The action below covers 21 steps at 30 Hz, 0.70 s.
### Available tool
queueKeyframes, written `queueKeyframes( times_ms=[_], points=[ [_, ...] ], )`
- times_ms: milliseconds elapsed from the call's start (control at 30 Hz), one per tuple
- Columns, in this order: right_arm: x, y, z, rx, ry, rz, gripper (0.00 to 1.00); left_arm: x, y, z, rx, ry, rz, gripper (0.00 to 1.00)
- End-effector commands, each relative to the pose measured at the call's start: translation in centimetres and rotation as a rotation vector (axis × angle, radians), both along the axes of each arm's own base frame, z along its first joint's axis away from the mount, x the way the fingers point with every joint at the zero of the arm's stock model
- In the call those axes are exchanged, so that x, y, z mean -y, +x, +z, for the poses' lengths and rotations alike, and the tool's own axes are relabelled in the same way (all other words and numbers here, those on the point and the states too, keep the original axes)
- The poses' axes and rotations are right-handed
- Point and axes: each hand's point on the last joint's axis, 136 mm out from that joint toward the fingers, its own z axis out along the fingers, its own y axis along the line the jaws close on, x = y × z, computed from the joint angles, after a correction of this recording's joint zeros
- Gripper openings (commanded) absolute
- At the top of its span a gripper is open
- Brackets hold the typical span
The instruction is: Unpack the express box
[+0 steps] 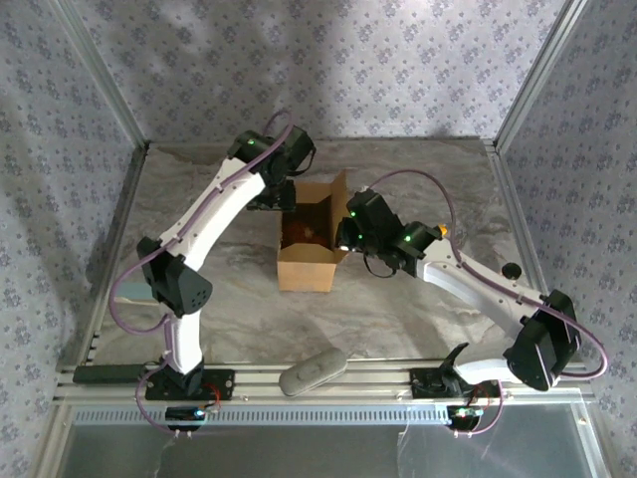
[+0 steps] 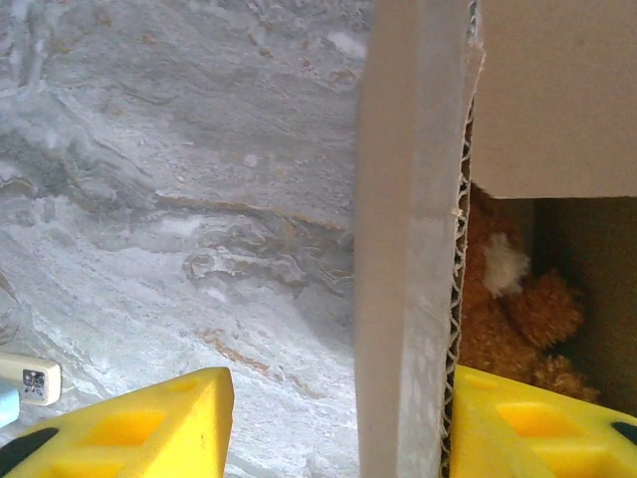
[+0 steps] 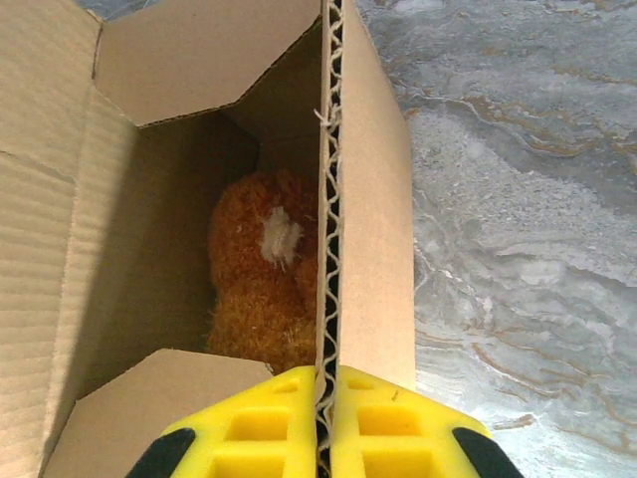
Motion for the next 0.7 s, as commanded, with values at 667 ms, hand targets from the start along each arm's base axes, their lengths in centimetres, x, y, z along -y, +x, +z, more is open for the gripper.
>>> queueKeyframes(
  times_ms=[667],
  points=[
    [0.7,1.1,-3.6,-0.143,0.059,0.135,0.0,-4.7,-2.8,-7.5,-0.042,-0.254,0.128,0.53]
  ],
)
